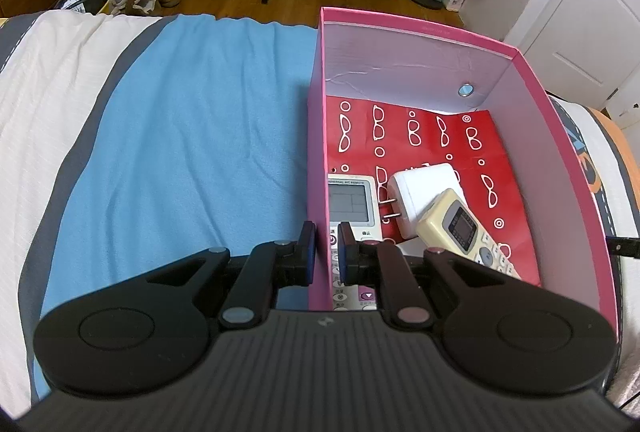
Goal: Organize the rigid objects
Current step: 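Carry the white power bank into the pink box and open the right gripper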
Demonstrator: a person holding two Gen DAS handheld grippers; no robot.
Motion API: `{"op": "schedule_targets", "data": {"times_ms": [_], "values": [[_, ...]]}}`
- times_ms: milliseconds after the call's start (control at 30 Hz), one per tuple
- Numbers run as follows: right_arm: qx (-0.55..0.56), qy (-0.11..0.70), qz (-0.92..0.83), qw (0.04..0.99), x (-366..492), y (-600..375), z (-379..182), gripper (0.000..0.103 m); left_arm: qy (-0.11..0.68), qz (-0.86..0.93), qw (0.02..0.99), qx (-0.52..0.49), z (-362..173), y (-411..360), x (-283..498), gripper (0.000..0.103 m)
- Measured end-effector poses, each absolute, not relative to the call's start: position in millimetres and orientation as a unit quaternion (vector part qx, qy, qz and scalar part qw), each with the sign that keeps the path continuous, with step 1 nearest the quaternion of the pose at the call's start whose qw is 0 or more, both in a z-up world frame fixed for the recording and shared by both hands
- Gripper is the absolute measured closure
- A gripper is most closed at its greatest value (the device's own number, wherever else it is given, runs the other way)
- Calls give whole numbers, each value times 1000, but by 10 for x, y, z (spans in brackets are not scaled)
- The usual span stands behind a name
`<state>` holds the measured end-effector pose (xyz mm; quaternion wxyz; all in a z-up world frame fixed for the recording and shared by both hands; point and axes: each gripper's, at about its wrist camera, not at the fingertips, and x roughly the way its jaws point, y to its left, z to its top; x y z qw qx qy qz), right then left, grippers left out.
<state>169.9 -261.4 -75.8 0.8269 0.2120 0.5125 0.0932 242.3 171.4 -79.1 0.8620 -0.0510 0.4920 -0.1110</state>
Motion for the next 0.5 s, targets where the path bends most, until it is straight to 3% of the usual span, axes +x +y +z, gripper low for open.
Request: {"op": "schedule_targets", "data": {"times_ms": [133,367,500], "values": [[309,518,104,791,1732,-2710,-944,45,492,-111,862,-51,-792,1717,2418,93],[386,474,143,778,1712,-2759,-928,45,492,-110,862,-53,-792,1722,2422,93],[365,442,164,803,1681,-2723,-749,45,492,-110,862,-53,-792,1721,2420,93]]}}
